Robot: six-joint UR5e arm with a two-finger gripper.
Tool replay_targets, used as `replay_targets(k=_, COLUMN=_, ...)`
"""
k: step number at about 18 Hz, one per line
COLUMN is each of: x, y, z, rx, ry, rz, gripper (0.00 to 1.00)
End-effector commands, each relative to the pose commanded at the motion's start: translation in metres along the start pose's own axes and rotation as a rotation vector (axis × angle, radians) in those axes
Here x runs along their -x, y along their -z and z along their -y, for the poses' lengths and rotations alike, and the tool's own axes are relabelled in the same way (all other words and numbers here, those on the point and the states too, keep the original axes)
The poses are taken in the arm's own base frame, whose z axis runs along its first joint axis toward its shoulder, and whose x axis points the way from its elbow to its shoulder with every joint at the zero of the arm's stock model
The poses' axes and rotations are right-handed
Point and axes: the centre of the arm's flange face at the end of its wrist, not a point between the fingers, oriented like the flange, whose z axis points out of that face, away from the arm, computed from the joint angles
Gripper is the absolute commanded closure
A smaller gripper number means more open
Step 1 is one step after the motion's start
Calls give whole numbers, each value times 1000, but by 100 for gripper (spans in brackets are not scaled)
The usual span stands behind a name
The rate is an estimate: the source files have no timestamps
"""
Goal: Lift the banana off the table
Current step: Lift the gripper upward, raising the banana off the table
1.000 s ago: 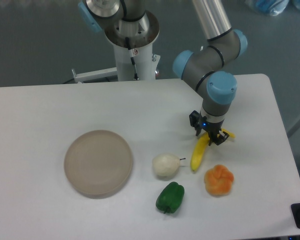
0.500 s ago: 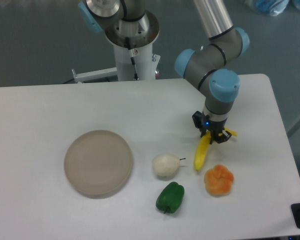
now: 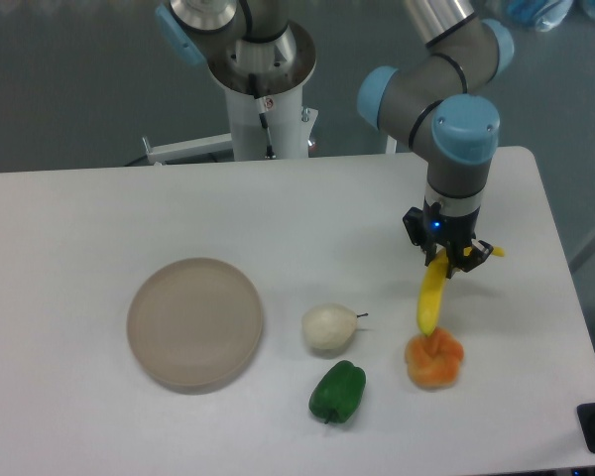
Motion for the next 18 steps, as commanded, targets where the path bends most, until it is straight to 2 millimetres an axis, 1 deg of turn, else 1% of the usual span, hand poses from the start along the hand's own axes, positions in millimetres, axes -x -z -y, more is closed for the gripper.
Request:
replay_targets(k=2, x=4, y=13, z=14, rx=-15, ry=14, rz=26, gripper=68)
replay_targets(k=4, x=6, y=20, z=24, rx=-24, ry=6, rz=42, gripper=68)
replay_targets(k=7, x=4, y=26, z=35, rx=-33, ry=-13, rz=52, gripper=68)
replay_targets(k=9, x=3, y=31, z=48, rx=-42, ry=-22, rz=62, gripper=68)
replay_targets(k=12, x=2, y=29, z=53, rx=-41, ry=-11, rz=60, gripper=68)
replay_targets(k=18, x=4, y=26, z=55, rx=-35, ry=-15, rz=60, gripper=68)
